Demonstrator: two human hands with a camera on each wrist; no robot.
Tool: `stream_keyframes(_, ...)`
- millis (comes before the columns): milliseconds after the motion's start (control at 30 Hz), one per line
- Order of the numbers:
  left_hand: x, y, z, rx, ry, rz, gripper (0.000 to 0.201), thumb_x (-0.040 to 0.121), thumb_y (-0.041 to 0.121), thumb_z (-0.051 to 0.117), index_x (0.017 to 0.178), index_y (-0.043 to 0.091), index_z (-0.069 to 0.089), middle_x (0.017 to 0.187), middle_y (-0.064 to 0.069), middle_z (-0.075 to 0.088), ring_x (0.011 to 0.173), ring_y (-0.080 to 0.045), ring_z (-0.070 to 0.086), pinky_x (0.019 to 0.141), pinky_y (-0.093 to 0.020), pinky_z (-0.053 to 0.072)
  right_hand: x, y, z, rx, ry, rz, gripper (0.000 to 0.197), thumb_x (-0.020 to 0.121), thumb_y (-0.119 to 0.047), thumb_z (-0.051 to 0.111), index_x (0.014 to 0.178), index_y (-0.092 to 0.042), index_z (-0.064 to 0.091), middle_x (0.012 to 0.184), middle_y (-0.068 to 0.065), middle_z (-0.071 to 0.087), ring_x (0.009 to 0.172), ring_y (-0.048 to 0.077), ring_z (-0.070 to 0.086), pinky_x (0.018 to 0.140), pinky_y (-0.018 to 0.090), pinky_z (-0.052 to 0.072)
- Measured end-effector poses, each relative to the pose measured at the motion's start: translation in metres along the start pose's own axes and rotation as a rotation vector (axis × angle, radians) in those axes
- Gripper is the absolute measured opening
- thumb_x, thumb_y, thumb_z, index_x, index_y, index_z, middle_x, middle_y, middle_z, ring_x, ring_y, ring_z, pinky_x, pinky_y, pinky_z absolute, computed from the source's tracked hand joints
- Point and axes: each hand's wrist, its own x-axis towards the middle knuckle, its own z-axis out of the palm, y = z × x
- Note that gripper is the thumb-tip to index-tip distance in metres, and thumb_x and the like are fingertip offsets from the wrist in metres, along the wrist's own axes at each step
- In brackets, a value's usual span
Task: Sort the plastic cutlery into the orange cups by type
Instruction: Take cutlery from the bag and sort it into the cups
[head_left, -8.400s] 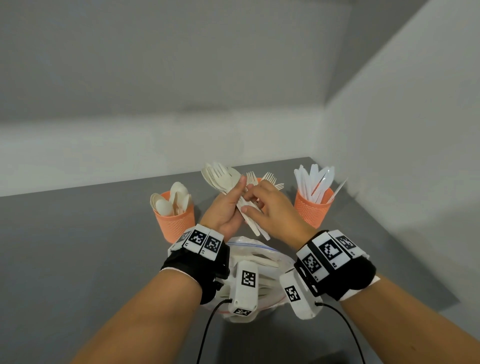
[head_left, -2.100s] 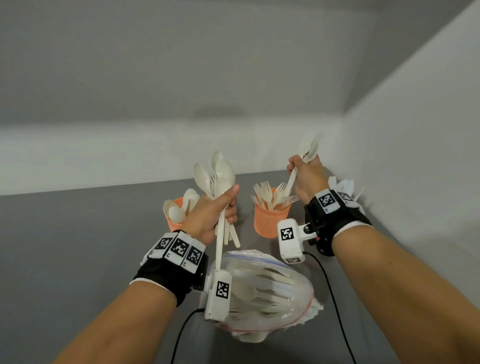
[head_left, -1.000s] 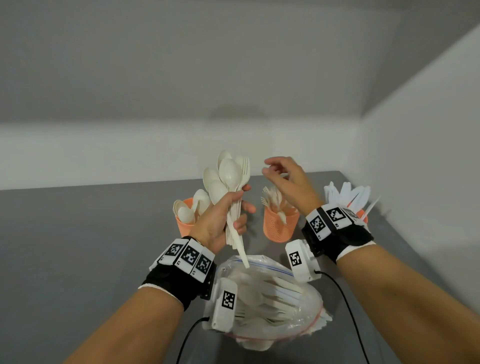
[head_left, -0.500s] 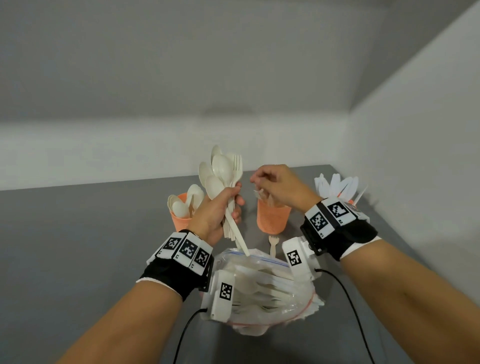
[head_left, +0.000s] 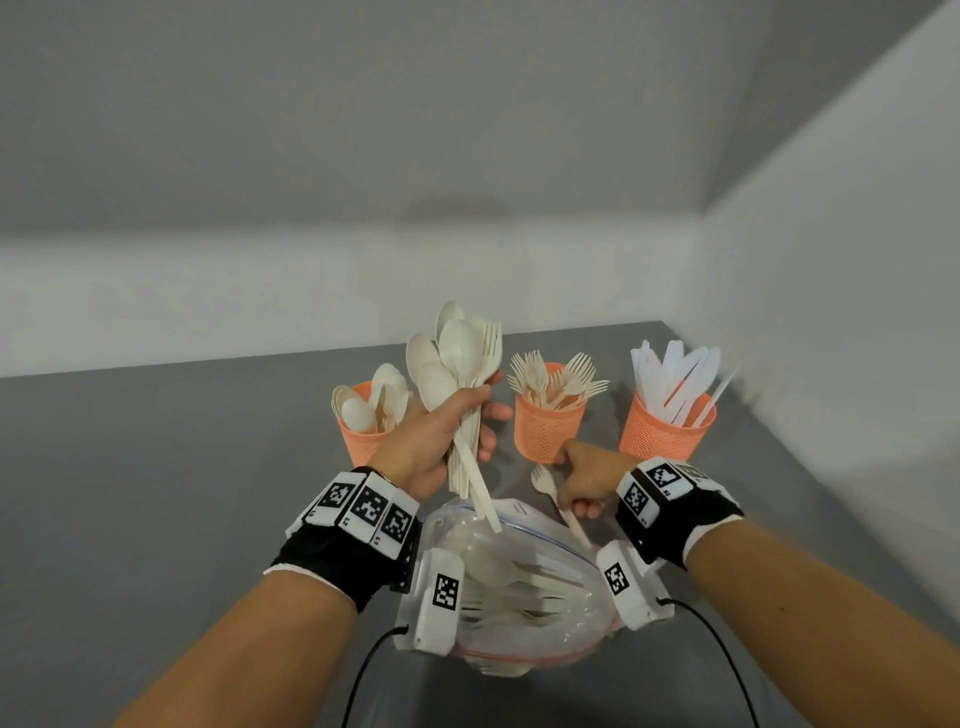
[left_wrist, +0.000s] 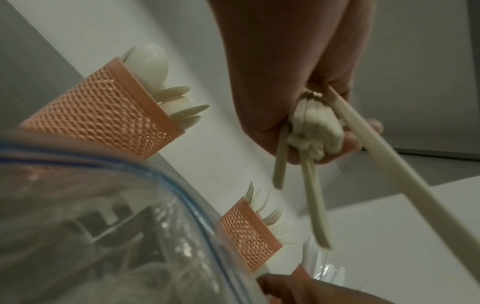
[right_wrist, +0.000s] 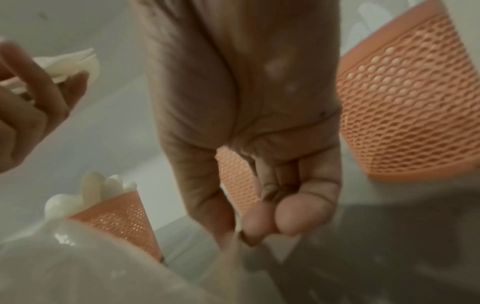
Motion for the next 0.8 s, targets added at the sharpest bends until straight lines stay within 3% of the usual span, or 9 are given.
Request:
stream_keyframes(67, 0.0, 0.0, -0.001, -0.004, -0.01, 0.011, 0.019, 0.094, 0.015, 0.045, 0.106, 0.019, 0.061, 0.067, -0.001, 0.066, 0.04, -0.011, 0.049, 0.041, -0.021, 0.044, -0.005, 0.005, -0.007, -0.079, -0.026, 0.016, 0.048, 0.074, -0.004, 0.064, 0.117, -0.006, 0.042, 0.061, 0.01, 0.059, 0.049, 0.017, 0.053, 0.047, 0.026, 0.046)
stream_keyframes(167, 0.001, 0.0, -0.002, -0.012, -0.018, 0.024, 0.02, 0.094, 0.013, 0.045, 0.107, 0.018, 0.061, 0.07, -0.002, 0.066, 0.041, -0.012, 0.049, 0.041, -0.021, 0.044, -0.019, 0.008, -0.02, -0.136, -0.066, 0.007, 0.022, 0.081, -0.01, 0.058, 0.099, 0.003, 0.062, 0.079, 0.018, 0.071, 0.059, 0.021, 0.067, 0.057, 0.031, 0.053)
stream_keyframes(267, 0.003, 0.0, -0.001, -0.006, -0.029, 0.025, 0.019, 0.094, 0.012, 0.046, 0.107, 0.016, 0.06, 0.071, -0.001, 0.062, 0.042, -0.012, 0.049, 0.041, -0.021, 0.043, -0.036, -0.003, -0.034, 0.061, 0.035, -0.076, 0.014, 0.091, -0.006, 0.047, 0.089, -0.009, 0.061, 0.068, 0.007, 0.062, 0.046, 0.009, 0.055, 0.043, 0.017, 0.043)
stream_keyframes(367, 0.006, -0.001, 0.004, 0.013, -0.044, 0.018, 0.018, 0.093, 0.013, 0.048, 0.107, 0.013, 0.06, 0.071, -0.001, 0.06, 0.044, -0.011, 0.051, 0.043, -0.021, 0.045, -0.052, -0.03, -0.042, 0.531, 0.213, -0.36, 0.02, 0.09, -0.005, 0.048, 0.075, -0.017, 0.055, 0.062, 0.0, 0.045, 0.052, 0.009, 0.037, 0.045, 0.018, 0.028)
stream_keyframes(400, 0.006, -0.001, 0.007, 0.028, -0.049, 0.019, 0.016, 0.093, 0.013, 0.048, 0.104, 0.013, 0.061, 0.071, 0.0, 0.061, 0.045, -0.011, 0.051, 0.044, -0.021, 0.046, -0.06, -0.041, -0.042, 0.696, 0.23, -0.447, 0.021, 0.09, -0.009, 0.051, 0.072, -0.016, 0.055, 0.062, -0.001, 0.044, 0.053, 0.009, 0.036, 0.045, 0.017, 0.028)
stream_keyframes(467, 0.007, -0.003, 0.014, 0.066, -0.058, 0.027, 0.013, 0.092, 0.013, 0.05, 0.096, 0.011, 0.062, 0.069, -0.001, 0.061, 0.047, -0.01, 0.053, 0.047, -0.02, 0.047, -0.066, -0.057, -0.037, 0.78, 0.278, -0.534, 0.024, 0.09, -0.024, 0.059, 0.065, -0.021, 0.059, 0.062, -0.003, 0.051, 0.054, 0.008, 0.043, 0.049, 0.015, 0.035)
stream_keyframes(567, 0.008, -0.006, 0.019, 0.084, -0.058, 0.038, 0.013, 0.093, 0.013, 0.05, 0.091, 0.008, 0.062, 0.069, -0.002, 0.063, 0.049, -0.01, 0.057, 0.049, -0.021, 0.049, -0.065, -0.07, -0.032, 0.684, 0.409, -0.516, 0.016, 0.086, -0.028, 0.064, 0.071, -0.021, 0.061, 0.067, -0.001, 0.058, 0.061, 0.011, 0.052, 0.058, 0.021, 0.04)
stream_keyframes(700, 0.011, -0.004, 0.014, -0.053, 0.029, 0.02, 0.013, 0.093, 0.014, 0.051, 0.089, 0.007, 0.06, 0.065, -0.005, 0.066, 0.055, -0.013, 0.064, 0.053, -0.023, 0.056, -0.064, -0.075, -0.045, 0.764, 0.501, -0.524, 0.007, 0.092, -0.013, 0.054, 0.085, -0.011, 0.054, 0.065, 0.0, 0.053, 0.051, 0.008, 0.045, 0.046, 0.018, 0.038)
stream_keyframes(800, 0.016, -0.003, 0.005, -0.134, 0.164, 0.04, 0.012, 0.092, 0.015, 0.054, 0.081, 0.01, 0.058, 0.066, -0.004, 0.063, 0.058, -0.013, 0.064, 0.058, -0.027, 0.057, -0.062, -0.076, -0.065, 0.771, 0.657, -0.554, 0.015, 0.096, -0.013, 0.045, 0.081, -0.018, 0.044, 0.074, 0.002, 0.05, 0.057, 0.01, 0.043, 0.053, 0.024, 0.039)
